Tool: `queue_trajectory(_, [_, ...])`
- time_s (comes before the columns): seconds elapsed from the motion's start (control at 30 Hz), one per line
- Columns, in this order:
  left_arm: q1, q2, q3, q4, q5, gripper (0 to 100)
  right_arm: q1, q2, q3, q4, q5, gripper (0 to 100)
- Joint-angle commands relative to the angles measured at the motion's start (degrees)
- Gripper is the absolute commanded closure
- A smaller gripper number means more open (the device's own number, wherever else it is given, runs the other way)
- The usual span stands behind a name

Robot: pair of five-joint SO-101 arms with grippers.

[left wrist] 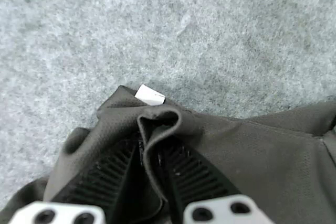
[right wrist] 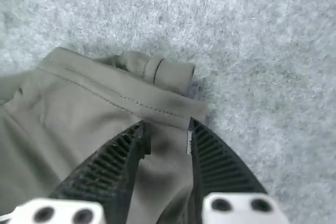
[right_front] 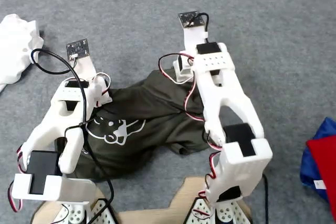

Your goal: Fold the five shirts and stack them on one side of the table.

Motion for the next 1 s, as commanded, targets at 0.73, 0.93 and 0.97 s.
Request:
queue_trajectory(0.73, [0.3,-0.1,-2.9,-0.1,-0.3,98,4.4,6.3,-3.8,0.2,-0.4,78.3])
queue_trajectory(0.93, [0.3,-0.1,-2.9,-0.1,-0.3,98,4.7,8.4,-6.1,0.4,-0.4,91.0])
queue_trajectory(0.97, [0.3,-0.1,-2.9,-0.1,-0.3,98,4.7,8.4,-6.3,0.4,-0.4,92.7])
